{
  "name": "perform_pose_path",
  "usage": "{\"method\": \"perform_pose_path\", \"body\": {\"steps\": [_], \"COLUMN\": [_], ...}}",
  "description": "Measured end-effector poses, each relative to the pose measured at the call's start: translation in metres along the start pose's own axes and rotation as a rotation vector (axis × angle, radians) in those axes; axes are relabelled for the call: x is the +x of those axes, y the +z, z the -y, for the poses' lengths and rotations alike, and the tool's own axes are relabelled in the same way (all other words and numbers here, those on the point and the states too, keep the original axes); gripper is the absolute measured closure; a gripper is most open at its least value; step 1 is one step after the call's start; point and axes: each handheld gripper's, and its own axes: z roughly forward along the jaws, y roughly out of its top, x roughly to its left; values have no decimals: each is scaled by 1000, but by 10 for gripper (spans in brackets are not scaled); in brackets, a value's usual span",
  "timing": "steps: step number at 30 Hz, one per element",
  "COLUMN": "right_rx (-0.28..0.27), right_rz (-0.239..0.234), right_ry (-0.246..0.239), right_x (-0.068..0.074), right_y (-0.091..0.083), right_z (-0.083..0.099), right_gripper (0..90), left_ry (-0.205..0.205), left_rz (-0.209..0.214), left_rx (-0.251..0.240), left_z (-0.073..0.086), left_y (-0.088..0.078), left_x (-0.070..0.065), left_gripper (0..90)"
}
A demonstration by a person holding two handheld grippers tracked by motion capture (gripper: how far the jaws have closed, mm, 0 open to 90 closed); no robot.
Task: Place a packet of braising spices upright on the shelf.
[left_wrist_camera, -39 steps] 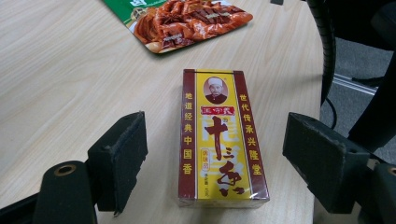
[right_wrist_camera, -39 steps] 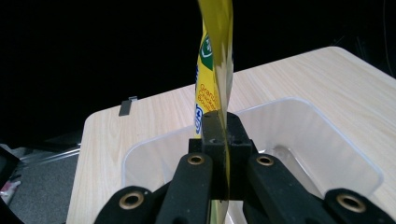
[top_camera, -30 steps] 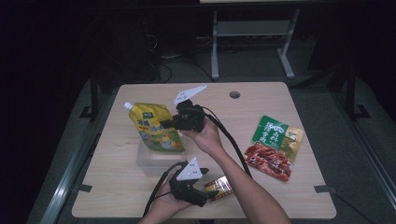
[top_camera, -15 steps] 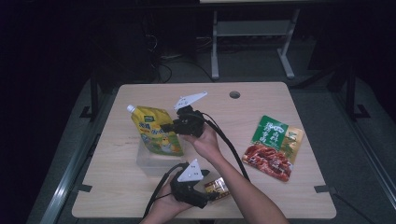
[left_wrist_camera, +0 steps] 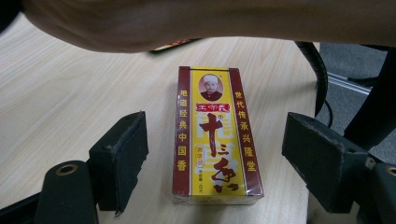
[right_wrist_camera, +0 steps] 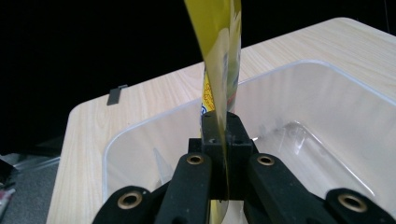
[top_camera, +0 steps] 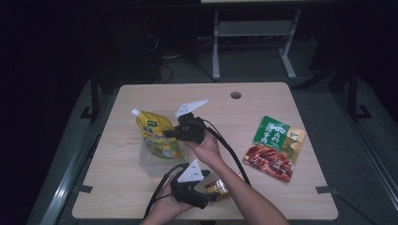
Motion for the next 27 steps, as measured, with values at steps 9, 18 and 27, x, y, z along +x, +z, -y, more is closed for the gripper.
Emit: {"method": "perform_pose_path", "body": {"steps": [9,18,27], "right_rx": [44,88,94], "right_rz": [-20,-8,5], "right_ry": [-2,7,26], "right_x": [-6,-11,-12], "right_y": [-6,-13,-27], "right_z": [9,15,17], "right_gripper": [840,774,629], "left_ry": [6,8,6], "left_rz": [1,4,3], "left_rx": [10,22,27], "left_z": [0,0,0], "left_y": [2,4,4], "left_x": [0,-1,-1], "left_gripper": [218,217,218]}}
